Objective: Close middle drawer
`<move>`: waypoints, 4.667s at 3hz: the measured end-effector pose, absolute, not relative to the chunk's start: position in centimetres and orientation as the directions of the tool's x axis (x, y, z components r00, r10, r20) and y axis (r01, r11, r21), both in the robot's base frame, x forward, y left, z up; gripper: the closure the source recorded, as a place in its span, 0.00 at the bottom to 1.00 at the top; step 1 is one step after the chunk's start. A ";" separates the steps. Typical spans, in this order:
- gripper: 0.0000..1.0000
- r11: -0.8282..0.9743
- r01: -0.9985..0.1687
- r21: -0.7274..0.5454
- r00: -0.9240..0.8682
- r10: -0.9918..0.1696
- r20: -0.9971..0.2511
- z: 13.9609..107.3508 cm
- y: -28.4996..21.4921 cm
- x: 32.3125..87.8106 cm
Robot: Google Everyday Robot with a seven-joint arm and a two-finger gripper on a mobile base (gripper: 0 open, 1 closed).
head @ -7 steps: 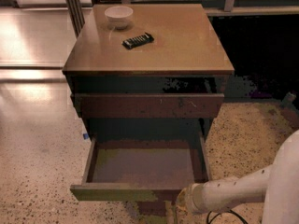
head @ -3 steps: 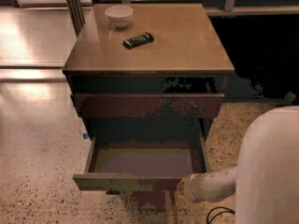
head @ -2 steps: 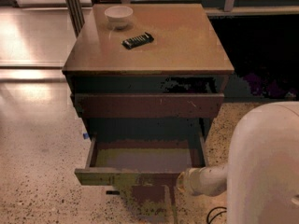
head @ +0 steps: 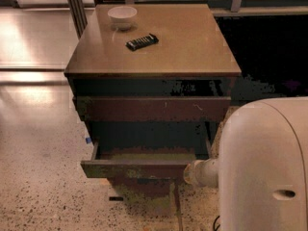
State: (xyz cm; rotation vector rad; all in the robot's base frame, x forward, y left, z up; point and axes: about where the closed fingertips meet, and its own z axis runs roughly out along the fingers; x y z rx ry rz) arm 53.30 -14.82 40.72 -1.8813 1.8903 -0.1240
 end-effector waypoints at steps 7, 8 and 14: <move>1.00 0.103 -0.900 -0.423 0.061 -0.932 -0.356 39.6 -14.3 58.1; 1.00 0.123 -0.886 -0.448 0.062 -0.925 -0.376 39.4 -14.4 59.9; 1.00 0.090 -0.848 -0.522 0.105 -0.937 -0.332 39.6 -13.9 66.6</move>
Offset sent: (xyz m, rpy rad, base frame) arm 0.0118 -0.0009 -0.0038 0.1046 -0.0027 -0.0128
